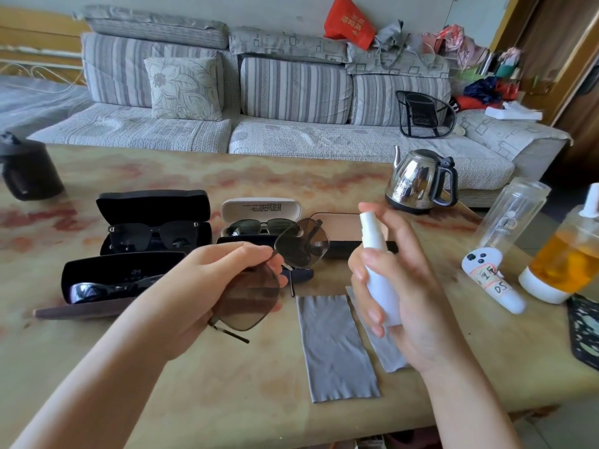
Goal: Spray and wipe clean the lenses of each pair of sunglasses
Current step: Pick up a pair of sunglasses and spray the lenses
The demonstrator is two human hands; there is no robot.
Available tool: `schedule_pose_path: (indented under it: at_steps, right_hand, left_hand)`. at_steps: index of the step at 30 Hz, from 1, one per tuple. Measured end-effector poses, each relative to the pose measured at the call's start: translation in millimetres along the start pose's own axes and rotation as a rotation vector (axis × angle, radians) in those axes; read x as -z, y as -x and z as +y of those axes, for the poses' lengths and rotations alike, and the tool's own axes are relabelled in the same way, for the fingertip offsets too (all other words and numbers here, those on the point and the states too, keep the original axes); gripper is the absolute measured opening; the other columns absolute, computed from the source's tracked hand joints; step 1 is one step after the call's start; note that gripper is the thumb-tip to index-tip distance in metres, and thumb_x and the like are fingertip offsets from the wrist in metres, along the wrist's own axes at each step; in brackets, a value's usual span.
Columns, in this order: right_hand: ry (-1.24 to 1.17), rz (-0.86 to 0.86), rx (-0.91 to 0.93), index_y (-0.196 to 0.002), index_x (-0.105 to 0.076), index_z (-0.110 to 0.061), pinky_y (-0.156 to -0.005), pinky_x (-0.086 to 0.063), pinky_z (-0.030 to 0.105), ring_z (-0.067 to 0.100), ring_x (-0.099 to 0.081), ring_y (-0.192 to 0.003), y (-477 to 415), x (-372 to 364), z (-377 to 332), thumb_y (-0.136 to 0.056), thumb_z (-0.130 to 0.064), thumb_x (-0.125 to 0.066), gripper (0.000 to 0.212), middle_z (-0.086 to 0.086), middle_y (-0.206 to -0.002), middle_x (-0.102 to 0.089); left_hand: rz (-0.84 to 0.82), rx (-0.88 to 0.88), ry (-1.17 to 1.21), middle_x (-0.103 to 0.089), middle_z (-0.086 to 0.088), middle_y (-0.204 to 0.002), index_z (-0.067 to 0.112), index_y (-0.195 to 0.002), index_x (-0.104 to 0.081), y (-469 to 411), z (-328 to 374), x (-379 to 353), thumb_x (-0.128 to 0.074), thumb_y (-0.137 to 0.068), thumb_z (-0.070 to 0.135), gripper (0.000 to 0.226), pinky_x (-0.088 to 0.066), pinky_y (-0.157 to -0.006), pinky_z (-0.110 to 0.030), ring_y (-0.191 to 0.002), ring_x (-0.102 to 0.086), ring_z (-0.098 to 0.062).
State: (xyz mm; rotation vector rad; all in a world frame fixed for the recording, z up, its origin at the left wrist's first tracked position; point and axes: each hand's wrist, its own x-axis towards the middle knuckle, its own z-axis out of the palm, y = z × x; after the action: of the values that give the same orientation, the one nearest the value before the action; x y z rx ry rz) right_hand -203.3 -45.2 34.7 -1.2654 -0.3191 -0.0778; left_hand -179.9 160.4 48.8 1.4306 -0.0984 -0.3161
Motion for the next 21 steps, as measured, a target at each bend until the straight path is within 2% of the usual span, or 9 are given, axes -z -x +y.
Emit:
schedule_pose_path:
  at_steps: [3,6,8,10,13,17,21]
  right_hand:
    - [0.134,0.009,0.051,-0.118,-0.056,-0.034,-0.036,-0.028,0.015,0.012,-0.032,-0.032,2,-3,-1,-0.083,-0.012,-0.05,0.042,0.004,-0.064,-0.048]
    - [0.476,0.07,0.158,-0.116,-0.055,-0.043,-0.037,-0.032,0.018,0.015,-0.035,-0.034,6,-4,-2,-0.086,-0.016,-0.053,0.04,0.008,-0.054,-0.044]
    - [0.66,0.089,0.214,-0.115,-0.054,-0.046,-0.038,-0.034,0.023,0.015,-0.036,-0.037,7,-5,-1,-0.087,-0.019,-0.054,0.039,-0.003,-0.05,-0.042]
    - [0.781,0.103,0.241,-0.112,-0.053,-0.048,-0.042,-0.038,0.027,0.016,-0.038,-0.044,7,-7,2,-0.086,-0.02,-0.056,0.039,-0.01,-0.058,-0.045]
    - [0.874,0.131,0.275,-0.111,-0.054,-0.043,-0.051,-0.038,0.02,0.011,-0.037,-0.053,4,-9,7,-0.084,-0.015,-0.058,0.038,-0.01,-0.067,-0.043]
    - [0.961,0.154,0.278,-0.11,-0.054,-0.039,-0.054,-0.036,0.023,0.018,-0.039,-0.061,1,-11,8,-0.084,-0.004,-0.061,0.045,-0.006,-0.078,-0.042]
    - [0.999,0.172,0.282,-0.107,-0.053,-0.038,-0.051,-0.036,0.025,0.017,-0.039,-0.058,-1,-13,9,-0.082,-0.003,-0.06,0.043,-0.007,-0.075,-0.045]
  left_hand:
    - [-0.059,0.043,0.016,-0.073,-0.011,-0.082,0.012,-0.071,-0.077,-1,0,2,-0.062,-0.073,0.027,0.022,-0.061,-0.074,-0.038,-0.076,-0.072,-0.021]
    - [-0.118,0.091,0.077,-0.071,-0.013,-0.084,0.012,-0.072,-0.077,0,0,1,-0.061,-0.071,0.026,0.021,-0.06,-0.061,-0.032,-0.069,-0.071,-0.021]
    - [-0.13,0.119,0.11,-0.071,-0.014,-0.083,0.012,-0.071,-0.077,1,0,0,-0.062,-0.068,0.025,0.021,-0.057,-0.056,-0.028,-0.067,-0.071,-0.02]
    - [-0.143,0.137,0.124,-0.071,-0.014,-0.084,0.012,-0.072,-0.077,0,-2,-1,-0.061,-0.069,0.025,0.02,-0.056,-0.056,-0.027,-0.068,-0.071,-0.019]
    - [-0.147,0.14,0.121,-0.07,-0.013,-0.084,0.012,-0.072,-0.077,-1,-4,-1,-0.061,-0.069,0.024,0.02,-0.055,-0.055,-0.025,-0.068,-0.071,-0.018]
    - [-0.155,0.123,0.094,-0.071,-0.011,-0.084,0.013,-0.072,-0.077,-1,-5,-1,-0.061,-0.07,0.025,0.02,-0.055,-0.057,-0.024,-0.069,-0.071,-0.017]
    - [-0.152,0.122,0.071,-0.072,-0.011,-0.084,0.015,-0.072,-0.077,-1,-5,-1,-0.061,-0.07,0.026,0.02,-0.055,-0.057,-0.023,-0.07,-0.071,-0.017]
